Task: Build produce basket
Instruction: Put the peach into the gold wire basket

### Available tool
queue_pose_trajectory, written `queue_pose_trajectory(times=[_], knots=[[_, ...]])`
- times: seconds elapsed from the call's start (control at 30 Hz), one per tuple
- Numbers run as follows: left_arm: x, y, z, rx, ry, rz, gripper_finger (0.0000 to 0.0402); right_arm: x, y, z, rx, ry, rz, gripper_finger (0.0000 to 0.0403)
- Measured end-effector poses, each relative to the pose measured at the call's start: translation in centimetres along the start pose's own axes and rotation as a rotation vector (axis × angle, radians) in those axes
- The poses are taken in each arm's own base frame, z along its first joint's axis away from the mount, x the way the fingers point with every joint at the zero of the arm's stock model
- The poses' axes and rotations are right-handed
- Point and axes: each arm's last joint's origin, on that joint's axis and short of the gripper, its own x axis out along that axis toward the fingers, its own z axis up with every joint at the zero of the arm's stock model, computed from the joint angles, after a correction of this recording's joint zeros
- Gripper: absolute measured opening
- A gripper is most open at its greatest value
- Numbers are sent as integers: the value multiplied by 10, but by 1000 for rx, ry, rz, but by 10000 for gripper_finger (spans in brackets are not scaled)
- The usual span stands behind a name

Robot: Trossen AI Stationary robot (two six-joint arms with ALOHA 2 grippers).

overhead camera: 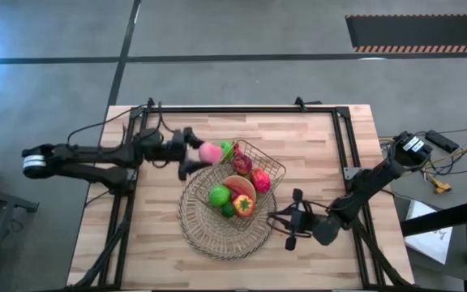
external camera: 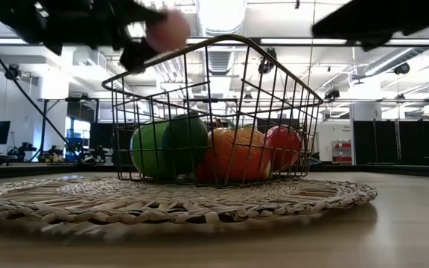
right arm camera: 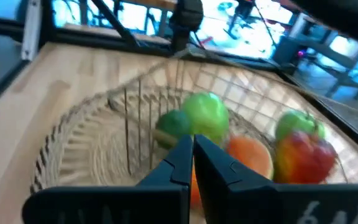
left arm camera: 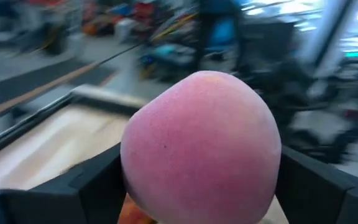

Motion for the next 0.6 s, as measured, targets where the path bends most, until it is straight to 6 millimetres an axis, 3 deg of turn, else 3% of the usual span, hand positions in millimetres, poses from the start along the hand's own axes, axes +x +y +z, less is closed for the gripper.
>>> queue_pose_trajectory(times=[0.27, 0.6], knots=[[26, -50, -11, 51, -129, -218, 322, 40, -17, 25, -63, -16, 4, 39], [67, -59, -49, 162, -37, -125, 324, 58, -32, 56, 48, -64, 27, 191]])
